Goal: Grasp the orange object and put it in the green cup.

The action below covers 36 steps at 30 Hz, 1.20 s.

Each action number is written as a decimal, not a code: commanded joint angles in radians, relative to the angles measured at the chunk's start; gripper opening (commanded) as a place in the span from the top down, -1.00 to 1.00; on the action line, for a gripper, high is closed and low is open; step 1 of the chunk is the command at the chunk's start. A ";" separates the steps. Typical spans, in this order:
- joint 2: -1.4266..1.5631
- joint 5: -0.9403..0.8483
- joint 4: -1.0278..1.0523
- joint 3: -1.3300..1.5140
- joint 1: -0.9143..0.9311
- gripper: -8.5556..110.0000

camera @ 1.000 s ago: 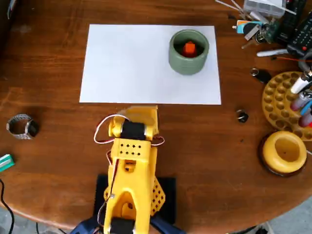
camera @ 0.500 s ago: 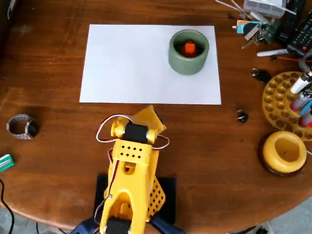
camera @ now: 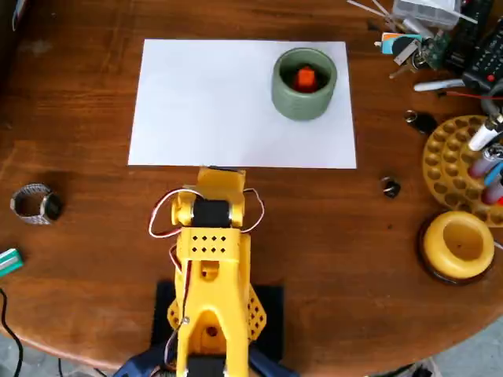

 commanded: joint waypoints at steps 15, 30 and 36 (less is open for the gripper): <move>0.002 -0.080 0.052 -0.006 -0.018 0.86; 0.002 -0.080 0.052 -0.006 -0.015 0.86; 0.002 -0.080 0.052 -0.006 -0.015 0.86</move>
